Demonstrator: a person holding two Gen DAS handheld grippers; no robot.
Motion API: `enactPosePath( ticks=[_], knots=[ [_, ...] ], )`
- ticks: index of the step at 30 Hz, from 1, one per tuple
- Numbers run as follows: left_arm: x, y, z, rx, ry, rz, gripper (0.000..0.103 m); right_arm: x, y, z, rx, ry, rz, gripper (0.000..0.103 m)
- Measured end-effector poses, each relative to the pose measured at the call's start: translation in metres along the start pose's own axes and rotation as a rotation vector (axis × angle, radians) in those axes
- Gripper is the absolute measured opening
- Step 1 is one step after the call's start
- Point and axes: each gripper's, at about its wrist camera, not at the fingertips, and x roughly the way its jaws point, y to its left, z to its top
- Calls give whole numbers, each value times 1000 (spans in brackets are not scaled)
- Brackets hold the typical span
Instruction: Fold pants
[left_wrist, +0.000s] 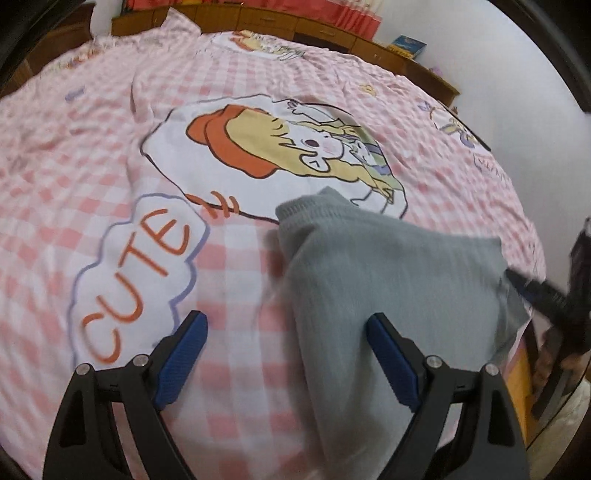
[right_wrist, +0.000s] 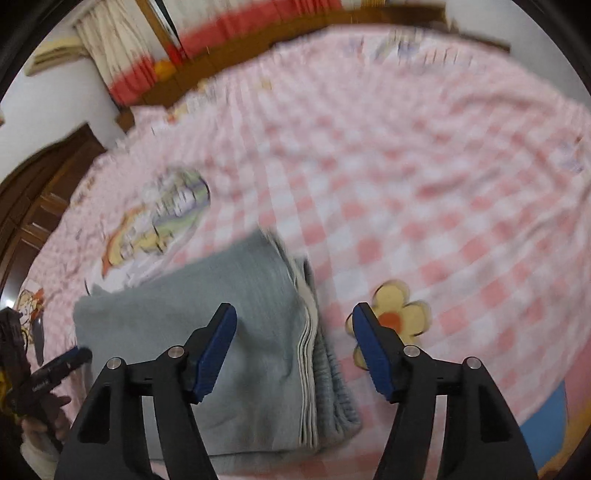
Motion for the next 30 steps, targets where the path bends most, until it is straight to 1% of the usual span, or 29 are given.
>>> enactPosePath(
  ticks=[1, 2, 5, 7, 8, 9, 10, 12, 14, 16, 17, 18, 19, 21, 22, 23, 24, 25, 26, 28, 30],
  knots=[
    [3, 1, 2, -10, -3, -2, 91, 8, -2, 0, 11, 26, 6, 66],
    [6, 2, 4, -17, -11, -3, 91, 16, -2, 0, 16, 32, 5, 66],
    [13, -3, 9, 1, -24, -2, 91, 25, 1, -1, -24, 13, 15, 72],
    [15, -11, 11, 20, -33, -29, 91, 30, 6, -3, -72, 6, 6, 72],
    [17, -18, 11, 31, -39, -58, 91, 32, 9, -5, -107, 0, -6, 72],
    [19, -22, 11, 38, -47, -65, 88, 34, 11, -5, -127, -8, -11, 72],
    [21, -27, 11, 46, -59, -52, 85, 34, 12, -6, -143, -15, -14, 72],
    [26, -32, 11, 63, -73, -26, 85, 36, 10, -7, -150, -32, -9, 72],
    [31, -31, 11, 61, -84, -24, 86, 37, 9, -8, -151, -49, -3, 72],
    [34, -29, 14, 37, -82, -40, 86, 36, 9, -10, -154, -64, -9, 71],
    [35, -28, 15, 25, -80, -45, 86, 34, 10, -11, -152, -76, -17, 65],
    [35, -28, 15, 25, -81, -43, 85, 32, 12, -13, -151, -95, -28, 52],
    [31, -28, 14, 25, -102, -46, 76, 28, 15, -16, -150, -119, -29, 46],
    [25, -29, 11, 30, -133, -62, 58, 17, 24, -23, -180, -181, -65, 31],
    [22, -29, 10, 27, -143, -57, 48, 12, 28, -26, -198, -207, -77, 28],
    [19, -29, 9, 23, -152, -63, 41, 6, 29, -29, -202, -234, -74, 24],
    [15, -28, 8, 16, -159, -80, 30, 2, 29, -29, -194, -244, -60, 22],
    [11, -28, 8, 9, -163, -100, 23, -2, 28, -28, -184, -251, -43, 21],
    [7, -29, 8, 4, -167, -114, 22, -6, 27, -28, -172, -258, -23, 18],
    [-4, -31, 7, 7, -189, -131, 20, -14, 25, -27, -150, -272, -1, 17],
    [-20, -35, 5, 10, -224, -149, 19, -25, 29, -29, -132, -303, 16, 16]
  ],
)
